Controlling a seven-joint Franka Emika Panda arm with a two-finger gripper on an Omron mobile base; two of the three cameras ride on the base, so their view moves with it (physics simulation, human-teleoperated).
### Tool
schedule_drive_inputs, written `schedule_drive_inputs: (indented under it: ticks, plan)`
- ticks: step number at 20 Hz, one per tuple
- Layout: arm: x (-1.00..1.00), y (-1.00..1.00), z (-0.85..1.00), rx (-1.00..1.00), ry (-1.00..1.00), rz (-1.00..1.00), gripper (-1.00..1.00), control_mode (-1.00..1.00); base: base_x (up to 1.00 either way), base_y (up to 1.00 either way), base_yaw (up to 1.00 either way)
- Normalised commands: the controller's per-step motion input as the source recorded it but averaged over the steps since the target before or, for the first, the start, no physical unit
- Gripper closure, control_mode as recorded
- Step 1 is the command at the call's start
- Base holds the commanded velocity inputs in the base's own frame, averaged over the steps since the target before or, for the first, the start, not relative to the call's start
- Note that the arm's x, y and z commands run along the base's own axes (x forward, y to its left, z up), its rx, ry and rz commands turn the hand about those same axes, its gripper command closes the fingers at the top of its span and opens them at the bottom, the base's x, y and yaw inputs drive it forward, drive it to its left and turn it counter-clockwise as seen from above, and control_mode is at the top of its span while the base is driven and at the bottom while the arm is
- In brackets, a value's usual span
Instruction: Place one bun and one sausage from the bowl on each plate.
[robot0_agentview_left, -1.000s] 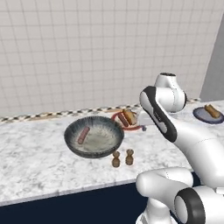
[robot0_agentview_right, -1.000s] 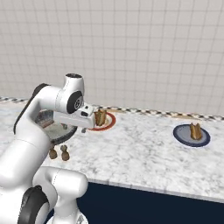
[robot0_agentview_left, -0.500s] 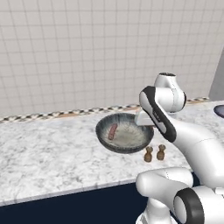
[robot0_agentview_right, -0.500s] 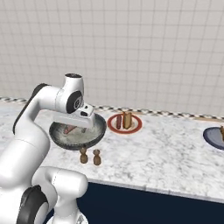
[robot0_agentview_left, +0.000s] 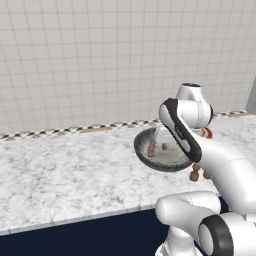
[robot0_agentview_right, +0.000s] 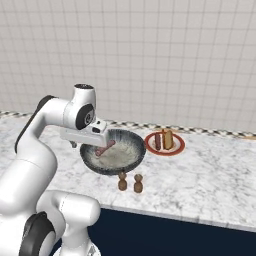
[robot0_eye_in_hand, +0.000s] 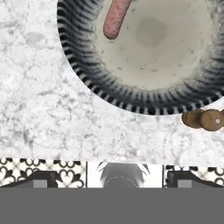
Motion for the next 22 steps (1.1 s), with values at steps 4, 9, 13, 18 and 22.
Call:
schedule_drive_inputs:
  ticks: [4,9,13,18,22]
  plan:
    - [0.06,0.11,-0.03,0.0,0.0,0.0,-1.0,-1.0,0.0,0.13,0.0]
    - [0.78,0.11,-0.1,0.01,0.0,0.0,-1.0,-1.0,0.0,0.0,0.0]
    - [0.95,0.0,-0.17,0.06,0.0,0.0,-1.0,-1.0,0.0,0.0,0.0]
    - [0.8,0.0,-0.36,0.05,0.0,0.0,-1.0,-1.0,0.0,0.0,0.0]
    - [0.49,0.0,-0.4,0.06,0.0,0.0,-1.0,-1.0,0.0,0.0,0.0]
